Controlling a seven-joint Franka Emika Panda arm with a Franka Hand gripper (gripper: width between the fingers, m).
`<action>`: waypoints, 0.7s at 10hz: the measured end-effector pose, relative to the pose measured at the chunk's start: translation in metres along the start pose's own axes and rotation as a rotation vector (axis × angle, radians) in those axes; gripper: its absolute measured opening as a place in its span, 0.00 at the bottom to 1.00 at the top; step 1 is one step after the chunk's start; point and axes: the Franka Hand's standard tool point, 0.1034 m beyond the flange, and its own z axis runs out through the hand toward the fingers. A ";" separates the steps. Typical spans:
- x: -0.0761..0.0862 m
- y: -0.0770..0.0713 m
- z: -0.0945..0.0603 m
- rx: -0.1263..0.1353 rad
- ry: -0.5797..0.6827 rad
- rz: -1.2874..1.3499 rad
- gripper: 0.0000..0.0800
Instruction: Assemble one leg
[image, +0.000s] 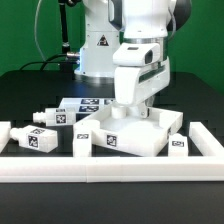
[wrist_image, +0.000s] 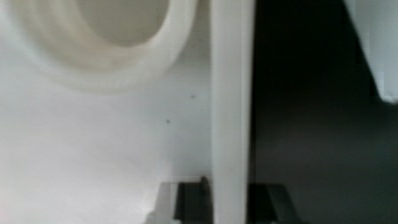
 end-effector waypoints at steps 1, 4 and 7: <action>-0.004 0.009 0.002 0.001 -0.003 -0.091 0.07; 0.003 0.031 0.004 -0.001 -0.011 -0.261 0.07; 0.003 0.032 0.004 -0.002 -0.012 -0.280 0.07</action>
Offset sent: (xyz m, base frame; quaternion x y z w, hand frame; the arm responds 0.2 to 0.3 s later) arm 0.0284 0.0045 0.0009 0.0189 -0.0411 -0.1560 0.9867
